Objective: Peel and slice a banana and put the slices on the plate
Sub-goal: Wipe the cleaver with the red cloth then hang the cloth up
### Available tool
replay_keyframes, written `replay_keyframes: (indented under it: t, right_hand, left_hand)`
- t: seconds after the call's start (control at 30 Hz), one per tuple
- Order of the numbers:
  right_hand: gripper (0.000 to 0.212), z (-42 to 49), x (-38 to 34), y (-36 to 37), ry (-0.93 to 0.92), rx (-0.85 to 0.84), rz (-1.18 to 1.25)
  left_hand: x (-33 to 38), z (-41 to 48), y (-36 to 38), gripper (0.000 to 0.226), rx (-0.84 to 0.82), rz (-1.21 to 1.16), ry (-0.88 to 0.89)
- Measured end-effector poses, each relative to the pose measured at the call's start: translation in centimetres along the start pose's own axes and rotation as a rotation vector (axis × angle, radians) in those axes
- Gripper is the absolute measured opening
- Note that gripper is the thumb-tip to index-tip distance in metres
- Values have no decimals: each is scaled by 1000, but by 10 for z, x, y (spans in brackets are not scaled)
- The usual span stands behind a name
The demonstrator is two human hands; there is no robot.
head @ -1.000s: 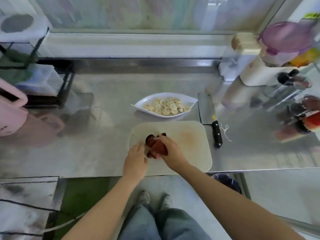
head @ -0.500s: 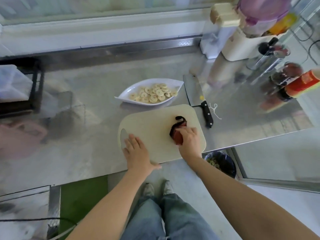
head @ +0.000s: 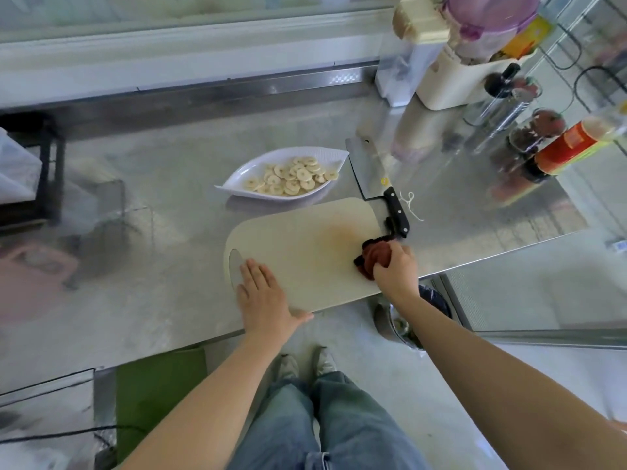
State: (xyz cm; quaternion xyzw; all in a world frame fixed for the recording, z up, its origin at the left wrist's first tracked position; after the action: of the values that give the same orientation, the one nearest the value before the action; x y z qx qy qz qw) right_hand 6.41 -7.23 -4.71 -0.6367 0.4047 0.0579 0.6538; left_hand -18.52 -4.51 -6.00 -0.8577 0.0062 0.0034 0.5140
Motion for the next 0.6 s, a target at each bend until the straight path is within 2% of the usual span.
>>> replay_keyframes:
  t: [0.1, 0.23, 0.4, 0.5, 0.53, 0.6]
  right_hand:
    - [24, -7, -21, 14, 27, -36, 37]
    - [20, -20, -53, 43, -20, -122, 71]
    - [23, -39, -101, 81, -148, -276, 149]
    - [25, -42, -119, 93, -237, -403, 206]
    - [26, -42, -122, 91, -248, -394, 250]
    - [29, -36, -123, 74, -249, -229, 350]
  left_hand:
    - [-15, 1, -2, 140, 14, -37, -65]
    - [-54, 1, -5, 120, 74, -55, -170]
    - [-58, -6, -7, 80, 173, -50, 36]
    - [-57, -5, 0, 70, 110, -22, 24]
    - [-63, -3, 4, 69, 82, -27, -4]
    - [-77, 1, 10, 67, 63, -31, -28]
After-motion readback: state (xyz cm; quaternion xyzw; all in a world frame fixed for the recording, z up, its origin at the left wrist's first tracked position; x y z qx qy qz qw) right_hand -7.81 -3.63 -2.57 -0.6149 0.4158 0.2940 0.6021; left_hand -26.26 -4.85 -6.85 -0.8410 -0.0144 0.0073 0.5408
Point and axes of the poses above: each hand's wrist, its own z-axis towards the middle knuckle, its own y-axis out of the palm, x = y × z, the point moved 6 cm from there along z, towards the middle knuckle, and after that the axes turned 11 degrees about -y, right-handed, at the moved point
